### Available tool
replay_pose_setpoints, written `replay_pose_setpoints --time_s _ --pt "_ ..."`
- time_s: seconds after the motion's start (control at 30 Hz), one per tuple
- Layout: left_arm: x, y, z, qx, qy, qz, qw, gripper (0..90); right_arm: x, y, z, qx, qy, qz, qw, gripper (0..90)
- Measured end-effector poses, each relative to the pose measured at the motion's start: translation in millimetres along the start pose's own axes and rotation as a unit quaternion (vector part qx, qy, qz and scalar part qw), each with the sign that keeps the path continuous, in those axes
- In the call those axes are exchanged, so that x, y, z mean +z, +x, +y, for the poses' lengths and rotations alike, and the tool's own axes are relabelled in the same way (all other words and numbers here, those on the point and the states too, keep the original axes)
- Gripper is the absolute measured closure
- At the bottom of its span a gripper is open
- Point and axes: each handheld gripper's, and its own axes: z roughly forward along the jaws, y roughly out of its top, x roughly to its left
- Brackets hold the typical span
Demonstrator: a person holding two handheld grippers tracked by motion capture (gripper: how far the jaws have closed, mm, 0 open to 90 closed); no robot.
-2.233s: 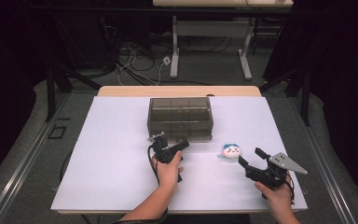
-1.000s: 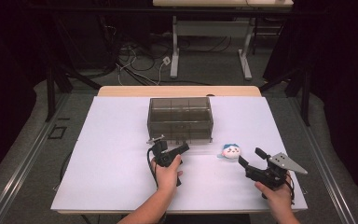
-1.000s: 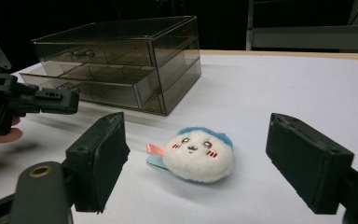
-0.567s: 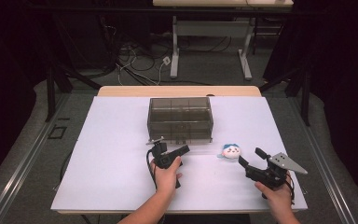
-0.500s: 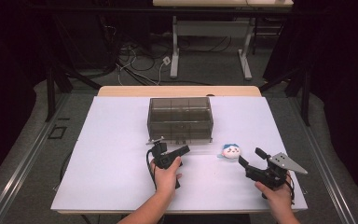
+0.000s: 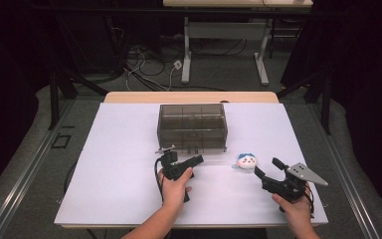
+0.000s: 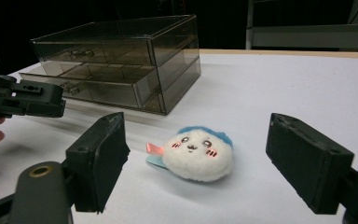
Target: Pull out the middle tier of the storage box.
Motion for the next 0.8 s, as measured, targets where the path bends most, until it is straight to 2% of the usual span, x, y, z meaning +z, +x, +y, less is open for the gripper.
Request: replay_pose_setpoints --time_s 0.2,0.33,0.37,0.43,0.7,0.8 --pt "-2.1 -0.7 1.0 0.002 0.004 -0.003 1.0 56.8 0.4 0.4 -0.3 0.002 -0.002 -0.001 1.0 20.1" --pt "-3.9 -1.7 2.2 0.003 -0.003 -0.006 1.0 55.3 0.4 0.4 -0.3 0.001 -0.001 0.0 1.0 20.1" --pt "-3.8 -2.3 2.2 0.005 -0.011 -0.006 0.9999 54.6 0.5 0.2 -0.3 0.001 -0.001 0.0 1.0 20.1" --pt "-6.0 -3.4 3.8 0.012 -0.011 -0.005 0.9999 52.9 0.6 0.3 -0.4 0.001 -0.001 -0.001 1.0 20.1" --pt "-11.9 -10.6 10.4 0.012 -0.022 -0.011 0.9996 47.3 0.9 0.5 -0.6 0.002 0.001 0.001 1.0 20.1" --pt "-14.1 -13.8 13.7 0.028 -0.028 -0.006 0.9992 45.2 0.7 0.5 -0.6 0.002 0.002 0.002 1.0 20.1"
